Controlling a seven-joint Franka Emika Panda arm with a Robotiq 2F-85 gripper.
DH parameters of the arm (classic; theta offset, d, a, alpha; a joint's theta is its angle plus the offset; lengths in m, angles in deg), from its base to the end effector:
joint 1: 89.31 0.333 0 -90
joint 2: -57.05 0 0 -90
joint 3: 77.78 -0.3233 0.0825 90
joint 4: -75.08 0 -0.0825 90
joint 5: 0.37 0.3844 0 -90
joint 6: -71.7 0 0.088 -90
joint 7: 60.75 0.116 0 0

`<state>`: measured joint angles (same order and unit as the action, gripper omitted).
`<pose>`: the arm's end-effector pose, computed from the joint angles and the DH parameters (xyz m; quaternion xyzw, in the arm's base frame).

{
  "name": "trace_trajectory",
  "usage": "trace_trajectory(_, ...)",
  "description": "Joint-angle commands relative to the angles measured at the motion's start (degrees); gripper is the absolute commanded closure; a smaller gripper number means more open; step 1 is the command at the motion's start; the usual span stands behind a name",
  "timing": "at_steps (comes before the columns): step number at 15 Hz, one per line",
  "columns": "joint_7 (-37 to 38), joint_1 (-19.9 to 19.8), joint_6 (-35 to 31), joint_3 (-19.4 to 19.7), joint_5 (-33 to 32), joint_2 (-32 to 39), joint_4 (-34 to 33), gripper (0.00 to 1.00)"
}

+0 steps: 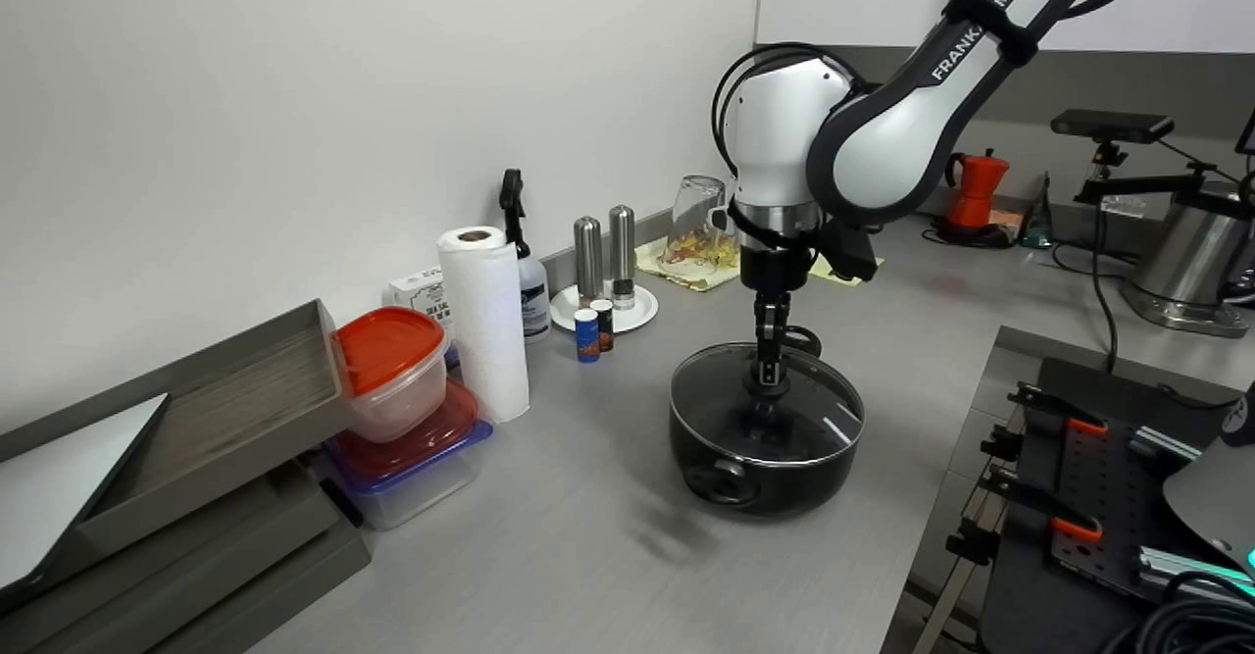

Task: Take the lid off the pot

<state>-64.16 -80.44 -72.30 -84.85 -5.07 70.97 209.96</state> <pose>0.4858 0.1406 0.2189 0.9789 0.2003 -0.0394 0.0122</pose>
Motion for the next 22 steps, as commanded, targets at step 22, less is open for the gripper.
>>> trace_trajectory(22, -5.8, -13.5, 9.6, 12.1, 2.4, -18.7, 2.9, 0.75)
